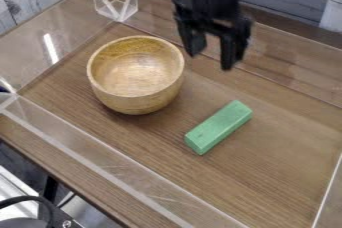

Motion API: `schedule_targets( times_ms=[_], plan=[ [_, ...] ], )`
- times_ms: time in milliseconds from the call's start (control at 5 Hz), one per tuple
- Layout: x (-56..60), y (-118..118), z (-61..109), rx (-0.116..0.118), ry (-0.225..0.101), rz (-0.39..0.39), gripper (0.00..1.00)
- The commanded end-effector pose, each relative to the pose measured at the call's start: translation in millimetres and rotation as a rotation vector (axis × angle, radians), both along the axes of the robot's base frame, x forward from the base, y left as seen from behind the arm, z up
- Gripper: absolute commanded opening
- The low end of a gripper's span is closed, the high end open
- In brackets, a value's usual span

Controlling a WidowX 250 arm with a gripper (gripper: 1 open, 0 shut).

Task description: Remove the green block from inside the brown bowl and put it on the table

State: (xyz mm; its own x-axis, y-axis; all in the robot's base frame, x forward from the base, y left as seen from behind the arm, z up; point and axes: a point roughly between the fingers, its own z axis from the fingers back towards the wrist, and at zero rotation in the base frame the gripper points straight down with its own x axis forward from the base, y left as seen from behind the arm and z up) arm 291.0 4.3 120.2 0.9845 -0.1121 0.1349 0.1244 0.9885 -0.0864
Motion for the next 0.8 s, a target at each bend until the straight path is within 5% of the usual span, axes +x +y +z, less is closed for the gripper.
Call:
schedule_targets(
  times_ms=[0, 200, 600],
  plan=[
    [-4.1, 8, 23.0, 0.019, -0.058, -0.014, 1.00],
    [-14.5, 4, 15.9, 0.021, -0.028, -0.023, 1.00],
    [-6.6, 0, 1.1, 0.035, -0.015, 0.024, 1.00]
  ],
)
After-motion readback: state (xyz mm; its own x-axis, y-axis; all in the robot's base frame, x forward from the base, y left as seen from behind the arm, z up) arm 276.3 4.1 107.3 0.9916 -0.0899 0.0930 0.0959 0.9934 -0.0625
